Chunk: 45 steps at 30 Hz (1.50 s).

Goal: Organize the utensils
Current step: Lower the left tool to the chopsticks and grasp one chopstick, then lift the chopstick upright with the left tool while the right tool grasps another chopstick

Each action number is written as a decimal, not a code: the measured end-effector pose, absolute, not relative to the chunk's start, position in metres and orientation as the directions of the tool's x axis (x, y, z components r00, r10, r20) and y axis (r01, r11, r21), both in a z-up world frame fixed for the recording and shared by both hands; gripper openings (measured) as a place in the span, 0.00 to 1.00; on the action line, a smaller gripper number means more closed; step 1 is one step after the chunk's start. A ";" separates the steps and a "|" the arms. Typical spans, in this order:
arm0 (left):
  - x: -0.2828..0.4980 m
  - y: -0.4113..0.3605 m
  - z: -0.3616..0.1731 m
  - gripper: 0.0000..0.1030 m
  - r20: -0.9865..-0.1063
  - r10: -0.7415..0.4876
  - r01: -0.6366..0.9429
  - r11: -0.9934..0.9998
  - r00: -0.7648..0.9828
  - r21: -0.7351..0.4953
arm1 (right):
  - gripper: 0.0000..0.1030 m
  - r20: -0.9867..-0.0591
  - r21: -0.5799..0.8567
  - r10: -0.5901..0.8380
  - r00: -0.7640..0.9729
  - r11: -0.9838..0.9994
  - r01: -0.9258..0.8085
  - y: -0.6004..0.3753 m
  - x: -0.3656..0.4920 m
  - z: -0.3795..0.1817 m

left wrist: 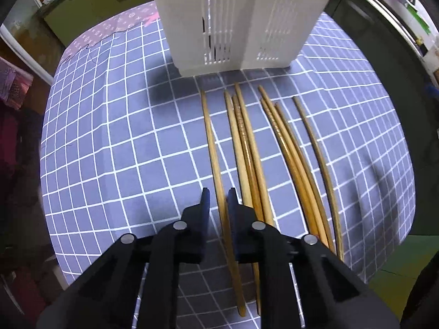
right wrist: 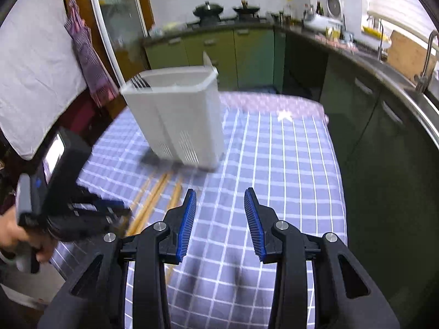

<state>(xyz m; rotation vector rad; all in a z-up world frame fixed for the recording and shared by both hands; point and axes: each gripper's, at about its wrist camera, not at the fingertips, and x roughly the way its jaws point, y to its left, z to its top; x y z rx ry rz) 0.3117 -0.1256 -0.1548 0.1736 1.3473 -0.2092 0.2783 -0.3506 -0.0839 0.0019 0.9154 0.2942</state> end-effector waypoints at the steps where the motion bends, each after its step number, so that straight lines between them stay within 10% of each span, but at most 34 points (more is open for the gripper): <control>1: 0.313 -0.126 -0.156 0.12 -0.978 -0.046 0.244 0.970 0.203 0.005 | 0.36 -0.792 0.134 0.257 0.554 0.958 -0.254 -0.352 0.278 -0.089; 45: 0.253 -0.067 -0.069 0.06 -0.864 -0.189 0.260 0.963 0.466 -0.071 | 0.15 -0.993 0.099 0.112 0.027 0.950 -0.297 -0.241 0.343 -0.191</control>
